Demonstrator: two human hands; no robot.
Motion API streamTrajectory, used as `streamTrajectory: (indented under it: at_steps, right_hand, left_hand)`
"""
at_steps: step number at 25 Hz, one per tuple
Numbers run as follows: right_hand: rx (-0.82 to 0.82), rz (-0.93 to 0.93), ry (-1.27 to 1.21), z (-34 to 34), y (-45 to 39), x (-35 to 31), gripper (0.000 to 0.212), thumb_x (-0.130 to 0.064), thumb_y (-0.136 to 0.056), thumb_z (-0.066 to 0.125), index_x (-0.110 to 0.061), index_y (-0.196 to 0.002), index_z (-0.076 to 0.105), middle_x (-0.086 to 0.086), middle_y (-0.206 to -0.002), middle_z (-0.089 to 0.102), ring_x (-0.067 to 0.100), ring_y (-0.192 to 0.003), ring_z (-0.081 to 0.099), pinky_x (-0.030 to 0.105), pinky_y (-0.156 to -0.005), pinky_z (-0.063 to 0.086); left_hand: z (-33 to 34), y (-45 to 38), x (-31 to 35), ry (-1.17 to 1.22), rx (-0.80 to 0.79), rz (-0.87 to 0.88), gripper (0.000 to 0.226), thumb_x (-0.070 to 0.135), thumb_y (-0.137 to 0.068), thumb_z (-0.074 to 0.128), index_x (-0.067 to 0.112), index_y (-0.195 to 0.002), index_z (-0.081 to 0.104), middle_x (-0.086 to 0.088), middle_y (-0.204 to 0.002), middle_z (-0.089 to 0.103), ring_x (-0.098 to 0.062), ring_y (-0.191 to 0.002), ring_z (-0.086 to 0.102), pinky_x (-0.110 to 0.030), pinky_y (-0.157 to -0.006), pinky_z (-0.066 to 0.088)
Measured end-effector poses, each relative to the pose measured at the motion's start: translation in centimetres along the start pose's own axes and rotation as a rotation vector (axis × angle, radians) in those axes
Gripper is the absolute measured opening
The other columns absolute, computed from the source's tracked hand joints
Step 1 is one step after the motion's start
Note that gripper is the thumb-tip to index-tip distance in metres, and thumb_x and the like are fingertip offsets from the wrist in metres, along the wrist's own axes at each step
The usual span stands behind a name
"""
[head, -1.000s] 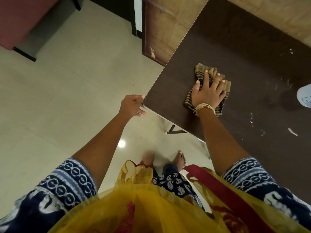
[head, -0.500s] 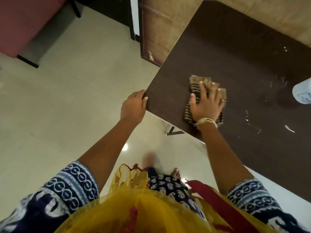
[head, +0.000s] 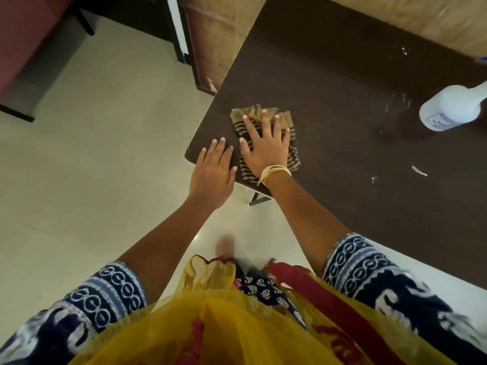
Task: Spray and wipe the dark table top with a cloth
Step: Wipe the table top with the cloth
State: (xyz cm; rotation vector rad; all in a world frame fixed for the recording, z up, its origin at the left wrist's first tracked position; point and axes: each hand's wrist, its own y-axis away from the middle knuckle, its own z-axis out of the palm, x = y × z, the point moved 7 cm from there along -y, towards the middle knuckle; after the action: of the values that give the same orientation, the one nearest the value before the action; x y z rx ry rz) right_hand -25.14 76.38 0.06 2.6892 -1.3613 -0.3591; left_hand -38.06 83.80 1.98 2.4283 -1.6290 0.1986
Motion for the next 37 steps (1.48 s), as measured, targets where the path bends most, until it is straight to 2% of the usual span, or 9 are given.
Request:
streamTrajectory:
  at_steps: [3, 9, 13, 15, 18, 20, 27, 32, 37]
  right_hand:
    - [0.053, 0.0, -0.023, -1.1, -0.3, 5.2, 0.058, -0.058, -0.094, 0.03, -0.043, -0.15, 0.025, 0.004, -0.162, 0.018, 0.032, -0.149, 0.014, 0.059, -0.117, 0.014]
    - [0.157, 0.609, -0.121, -3.5, 8.0, 25.8, 0.061, -0.057, -0.092, 0.031, -0.042, -0.151, 0.023, 0.005, -0.163, 0.013, 0.032, -0.149, 0.01, 0.057, -0.118, 0.01]
    - [0.129, 0.847, -0.201, -2.3, 10.2, 25.4, 0.062, -0.055, -0.095, 0.027, -0.038, -0.154, 0.016, 0.008, -0.164, 0.005, 0.036, -0.149, 0.002, 0.06, -0.117, 0.005]
    - [0.128, 0.706, -0.163, -2.0, 8.6, 20.3, 0.062, -0.054, -0.095, 0.027, -0.037, -0.154, 0.015, 0.012, -0.163, 0.008, 0.041, -0.148, 0.006, 0.061, -0.116, 0.007]
    - [0.059, 0.221, -0.053, -0.1, 7.8, 11.2, 0.06, -0.054, -0.096, 0.028, -0.039, -0.153, 0.018, 0.01, -0.163, 0.014, 0.04, -0.148, 0.009, 0.061, -0.116, 0.009]
    - [0.055, 0.068, -0.023, 0.3, 8.6, 11.0, 0.059, -0.056, -0.094, 0.031, -0.041, -0.151, 0.025, 0.005, -0.162, 0.017, 0.035, -0.149, 0.013, 0.059, -0.116, 0.013]
    - [0.193, 0.62, -0.13, -1.8, 16.7, 30.5, 0.059, -0.053, -0.092, 0.033, -0.042, -0.15, 0.027, 0.005, -0.162, 0.018, 0.032, -0.149, 0.013, 0.057, -0.117, 0.012]
    - [0.396, 0.733, -0.314, -2.8, 17.5, 29.4, 0.05, -0.038, -0.095, 0.035, -0.02, -0.139, 0.051, 0.011, -0.153, 0.038, 0.034, -0.144, 0.027, 0.048, -0.119, 0.019]
    - [0.417, 0.792, -1.129, -4.5, 16.0, 26.2, 0.048, -0.035, -0.094, 0.039, -0.011, -0.131, 0.058, 0.011, -0.132, 0.059, 0.028, -0.124, 0.052, 0.037, -0.11, 0.036]
  left_hand:
    - [0.0, 0.4, 1.3, -0.068, -0.027, 0.007, 0.052, 0.034, -0.104, 0.034, 0.009, -0.149, 0.034, -0.012, -0.159, 0.027, -0.028, -0.149, 0.02, -0.041, -0.12, 0.015]
    - [1.4, -0.6, 9.2, -0.017, -0.102, 0.069, 0.058, 0.04, -0.104, 0.025, 0.012, -0.155, 0.02, -0.007, -0.164, 0.014, -0.025, -0.152, 0.008, -0.038, -0.122, 0.007]
    - [3.2, 0.1, 12.4, -0.04, -0.152, 0.121, 0.059, 0.041, -0.104, 0.025, 0.013, -0.156, 0.015, -0.007, -0.164, 0.009, -0.024, -0.152, 0.005, -0.038, -0.122, 0.007]
    - [3.8, 0.5, 12.4, -0.054, -0.152, 0.106, 0.059, 0.039, -0.104, 0.026, 0.012, -0.156, 0.015, -0.008, -0.164, 0.008, -0.024, -0.152, 0.005, -0.039, -0.123, 0.009]
    - [4.3, 1.7, 11.8, -0.079, -0.139, 0.11, 0.06, 0.034, -0.103, 0.029, 0.01, -0.156, 0.015, -0.01, -0.164, 0.01, -0.025, -0.152, 0.007, -0.042, -0.123, 0.012]
    - [4.5, 2.4, 11.4, -0.083, -0.136, 0.11, 0.062, 0.036, -0.103, 0.031, 0.011, -0.156, 0.013, -0.01, -0.164, 0.01, -0.025, -0.152, 0.007, -0.043, -0.122, 0.013]
    - [5.2, 2.6, 11.9, -0.187, -0.156, 0.056, 0.061, 0.037, -0.105, 0.02, 0.012, -0.156, 0.0, -0.008, -0.165, -0.001, -0.027, -0.152, 0.0, -0.044, -0.123, 0.011]
    - [3.6, 2.4, 14.0, -0.12, -0.179, 0.018, 0.057, 0.024, -0.103, 0.039, 0.008, -0.154, 0.018, -0.017, -0.162, 0.014, -0.033, -0.15, 0.014, -0.042, -0.121, 0.017]
    - [1.1, 0.5, 19.0, 0.298, -0.129, -0.047, 0.036, 0.02, -0.099, 0.047, 0.014, -0.133, 0.054, -0.011, -0.133, 0.056, -0.029, -0.116, 0.057, -0.037, -0.093, 0.048]
